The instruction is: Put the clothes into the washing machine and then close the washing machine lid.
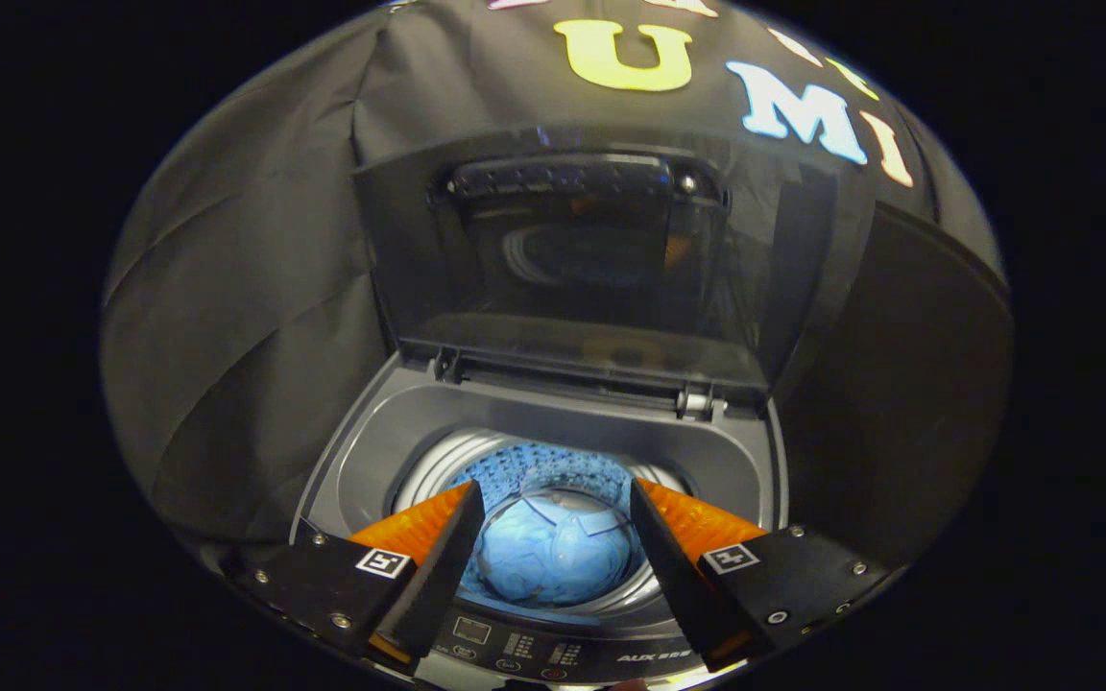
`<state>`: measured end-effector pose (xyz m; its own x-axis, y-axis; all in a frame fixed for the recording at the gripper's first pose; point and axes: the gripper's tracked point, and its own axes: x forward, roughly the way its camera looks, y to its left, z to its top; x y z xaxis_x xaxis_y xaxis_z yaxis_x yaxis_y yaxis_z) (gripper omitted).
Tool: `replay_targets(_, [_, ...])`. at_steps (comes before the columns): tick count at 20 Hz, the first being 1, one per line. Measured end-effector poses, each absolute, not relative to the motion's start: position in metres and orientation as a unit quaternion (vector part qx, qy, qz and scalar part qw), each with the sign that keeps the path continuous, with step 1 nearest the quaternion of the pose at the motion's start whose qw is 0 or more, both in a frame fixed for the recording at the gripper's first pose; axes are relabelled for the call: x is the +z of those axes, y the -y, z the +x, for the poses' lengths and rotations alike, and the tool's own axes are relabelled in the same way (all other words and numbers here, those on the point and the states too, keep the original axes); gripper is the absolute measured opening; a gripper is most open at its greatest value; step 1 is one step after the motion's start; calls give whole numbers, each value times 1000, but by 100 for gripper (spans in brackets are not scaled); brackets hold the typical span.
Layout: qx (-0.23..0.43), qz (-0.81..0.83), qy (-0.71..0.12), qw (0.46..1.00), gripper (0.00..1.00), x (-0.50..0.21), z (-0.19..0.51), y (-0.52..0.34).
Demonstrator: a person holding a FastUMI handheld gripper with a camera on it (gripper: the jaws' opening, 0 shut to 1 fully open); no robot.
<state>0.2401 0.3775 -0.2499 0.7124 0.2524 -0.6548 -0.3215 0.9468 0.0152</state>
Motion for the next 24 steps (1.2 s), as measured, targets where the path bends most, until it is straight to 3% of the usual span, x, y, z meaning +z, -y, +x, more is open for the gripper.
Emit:
replay_targets(11, [179, -39, -174, 968, 95, -130, 251, -398])
replay_targets(24, [139, -25, -107, 984, 95, -66, 347, -393])
